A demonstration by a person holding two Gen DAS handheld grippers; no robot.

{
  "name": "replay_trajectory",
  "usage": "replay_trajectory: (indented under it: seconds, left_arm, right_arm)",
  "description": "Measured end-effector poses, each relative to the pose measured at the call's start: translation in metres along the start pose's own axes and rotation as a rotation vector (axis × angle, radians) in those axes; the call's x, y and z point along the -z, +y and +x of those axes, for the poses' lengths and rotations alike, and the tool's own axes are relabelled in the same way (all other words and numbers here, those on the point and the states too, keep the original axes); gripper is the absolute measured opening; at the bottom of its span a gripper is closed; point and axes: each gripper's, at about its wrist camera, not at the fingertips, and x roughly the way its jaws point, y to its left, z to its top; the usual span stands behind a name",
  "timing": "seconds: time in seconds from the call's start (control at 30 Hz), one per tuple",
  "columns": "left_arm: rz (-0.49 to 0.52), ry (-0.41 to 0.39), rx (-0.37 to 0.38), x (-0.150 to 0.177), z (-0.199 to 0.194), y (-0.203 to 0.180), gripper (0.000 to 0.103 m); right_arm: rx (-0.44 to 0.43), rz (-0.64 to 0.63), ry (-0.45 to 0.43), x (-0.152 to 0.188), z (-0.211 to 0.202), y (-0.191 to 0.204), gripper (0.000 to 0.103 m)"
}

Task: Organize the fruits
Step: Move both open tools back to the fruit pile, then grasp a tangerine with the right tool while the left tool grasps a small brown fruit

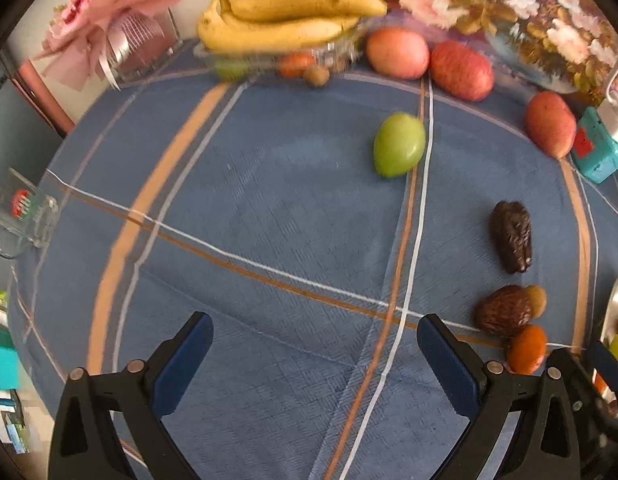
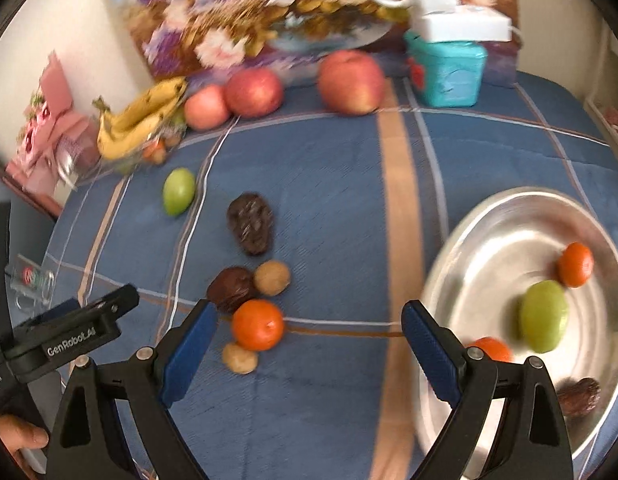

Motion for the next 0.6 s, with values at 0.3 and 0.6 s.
replay_trajectory:
  seconds: [0.3, 0.6]
  left_arm:
    - [-0.056, 0.04, 0.049, -0.006, 0.017, 0.013, 0.103]
    - [-0.068, 0.04, 0.074, -0.011, 0.017, 0.011, 0.103]
  right_arm:
    - [0.02, -0.036, 0.07, 0.008, 0.031, 0.023, 0.072]
    - [-0.015, -0.027, 0.096, 0.011, 0.043, 0.03, 0.046]
